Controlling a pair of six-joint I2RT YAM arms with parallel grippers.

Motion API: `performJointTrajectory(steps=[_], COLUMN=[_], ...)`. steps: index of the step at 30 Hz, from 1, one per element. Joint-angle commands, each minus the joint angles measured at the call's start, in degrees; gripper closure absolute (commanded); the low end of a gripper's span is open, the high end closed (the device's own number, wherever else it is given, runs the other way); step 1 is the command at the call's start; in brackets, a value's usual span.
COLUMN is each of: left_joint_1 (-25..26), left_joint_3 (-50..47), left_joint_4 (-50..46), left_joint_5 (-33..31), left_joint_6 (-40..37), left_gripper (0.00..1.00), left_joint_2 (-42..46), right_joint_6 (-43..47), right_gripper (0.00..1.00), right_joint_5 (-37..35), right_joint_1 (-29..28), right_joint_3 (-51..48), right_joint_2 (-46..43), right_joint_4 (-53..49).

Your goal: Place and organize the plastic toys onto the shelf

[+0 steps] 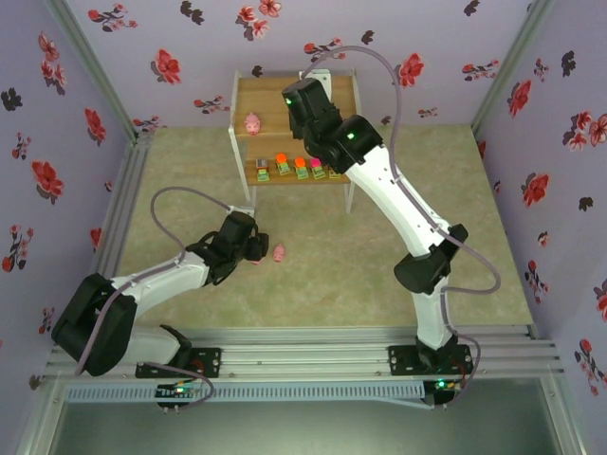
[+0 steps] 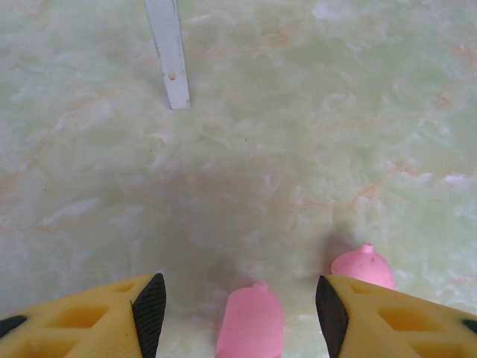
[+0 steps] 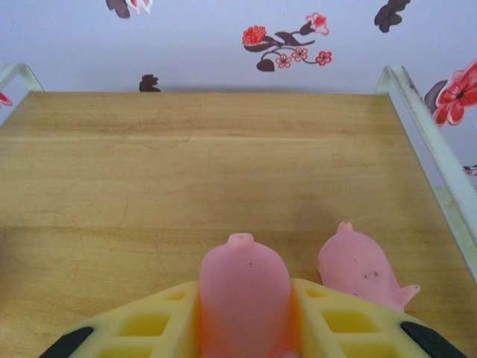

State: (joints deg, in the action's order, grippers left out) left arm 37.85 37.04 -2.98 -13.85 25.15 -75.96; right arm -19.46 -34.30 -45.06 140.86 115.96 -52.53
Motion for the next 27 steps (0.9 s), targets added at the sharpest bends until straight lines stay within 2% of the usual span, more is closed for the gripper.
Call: performJointTrajectory(steps=[1,27], left_joint_1=[-0.4,-0.4], left_joint_3=[1.5,1.9], left_joint_4=[1.0,0.5], left_joint_5=[0.4,0.3], left_joint_6=[-0.8,-1.1], left_gripper=[0.40,0.39], left_joint_2=[-0.3,-0.5], right_joint_6=[0.7,0.2], right_gripper=[0.93,0.92], right_joint_5=[0.3,2.1], right_joint_1=[0.7,2.9], right_joint_3=[2.1,-1.7], right_joint_2=[1.1,1.5], right_joint_4=[-1.6,-1.8])
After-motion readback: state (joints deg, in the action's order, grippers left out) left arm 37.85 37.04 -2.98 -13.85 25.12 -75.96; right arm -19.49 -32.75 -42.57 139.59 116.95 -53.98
